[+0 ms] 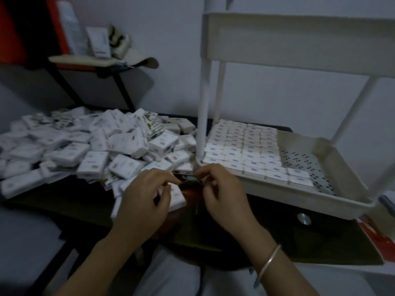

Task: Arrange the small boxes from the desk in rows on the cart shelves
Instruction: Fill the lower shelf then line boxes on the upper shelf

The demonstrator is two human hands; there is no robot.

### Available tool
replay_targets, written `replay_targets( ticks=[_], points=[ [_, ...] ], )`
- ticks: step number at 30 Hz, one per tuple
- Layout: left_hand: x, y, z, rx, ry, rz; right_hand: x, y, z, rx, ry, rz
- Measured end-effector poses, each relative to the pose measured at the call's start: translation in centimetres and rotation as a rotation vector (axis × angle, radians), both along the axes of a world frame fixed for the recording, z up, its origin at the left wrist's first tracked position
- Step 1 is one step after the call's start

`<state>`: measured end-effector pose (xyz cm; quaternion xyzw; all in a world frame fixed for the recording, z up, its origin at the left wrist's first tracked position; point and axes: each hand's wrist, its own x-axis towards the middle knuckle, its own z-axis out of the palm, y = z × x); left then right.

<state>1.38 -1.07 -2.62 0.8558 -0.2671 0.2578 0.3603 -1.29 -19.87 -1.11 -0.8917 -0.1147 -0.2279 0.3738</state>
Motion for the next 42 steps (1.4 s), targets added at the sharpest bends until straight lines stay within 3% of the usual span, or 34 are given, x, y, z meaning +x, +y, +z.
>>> replay_targets(
  ticks=[6, 9, 17, 23, 36, 42],
  points=[
    [1.3, 6.7, -1.6, 0.085, 0.027, 0.289, 2.8, 5.0, -2.4, -0.346, 0.338, -0.222],
    [1.1, 7.6, -2.4, 0.097, 0.105, 0.392, 2.3, 5.5, -2.8, -0.392, 0.377, -0.246],
    [1.2, 7.6, -2.8, 0.098, 0.129, 0.409, 1.7, 4.8, -3.2, -0.129, 0.334, -0.247],
    [0.7, 6.4, -1.4, -0.094, 0.27, 0.278, 1.6, 4.0, -2.7, 0.109, 0.393, -0.258],
    [1.1, 1.8, 0.6, -0.538, 0.413, -0.026, -0.6, -0.3, -0.5, 0.274, 0.337, -0.127],
    [1.2, -3.7, 1.5, -0.457, 0.369, -0.133, -2.9, -4.6, 1.2, 0.325, 0.254, -0.109]
  ],
)
